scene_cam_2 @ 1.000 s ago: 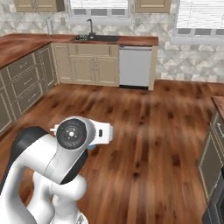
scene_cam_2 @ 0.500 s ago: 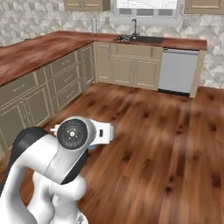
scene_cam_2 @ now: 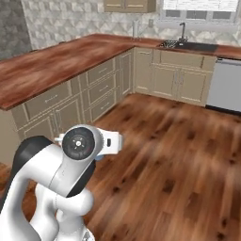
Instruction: Move the drinks to the dining counter.
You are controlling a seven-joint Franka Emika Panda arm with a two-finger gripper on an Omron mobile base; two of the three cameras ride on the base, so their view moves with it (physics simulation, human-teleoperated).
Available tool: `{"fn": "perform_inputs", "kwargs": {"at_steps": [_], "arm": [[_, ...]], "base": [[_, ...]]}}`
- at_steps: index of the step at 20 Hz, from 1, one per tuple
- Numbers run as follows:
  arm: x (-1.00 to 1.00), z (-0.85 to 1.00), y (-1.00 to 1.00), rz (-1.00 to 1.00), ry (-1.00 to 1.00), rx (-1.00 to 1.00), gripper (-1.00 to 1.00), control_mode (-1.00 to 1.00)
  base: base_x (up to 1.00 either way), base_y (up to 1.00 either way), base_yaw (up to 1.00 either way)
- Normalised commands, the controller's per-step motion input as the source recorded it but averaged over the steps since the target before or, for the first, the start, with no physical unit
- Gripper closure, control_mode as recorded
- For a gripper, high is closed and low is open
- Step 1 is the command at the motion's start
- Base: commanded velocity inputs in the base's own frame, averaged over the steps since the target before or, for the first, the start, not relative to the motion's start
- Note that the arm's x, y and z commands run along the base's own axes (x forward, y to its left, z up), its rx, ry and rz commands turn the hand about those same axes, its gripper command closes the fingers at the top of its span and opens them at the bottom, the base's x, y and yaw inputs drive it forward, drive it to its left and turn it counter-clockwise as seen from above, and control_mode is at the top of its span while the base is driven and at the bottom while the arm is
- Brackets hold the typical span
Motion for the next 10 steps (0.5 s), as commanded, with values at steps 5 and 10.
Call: {"fn": "perform_inputs", "kwargs": {"at_steps": [5, 10], "arm": [[0.00, 0.00, 0.00, 0.00, 0.00, 0.00, 1.00, 1.00], [0.00, 0.00, 0.00, 0.00, 0.00, 0.00, 1.00, 1.00]], "base": [[0.84, 0.64, 0.17], [0.92, 0.61, 0.14]]}}
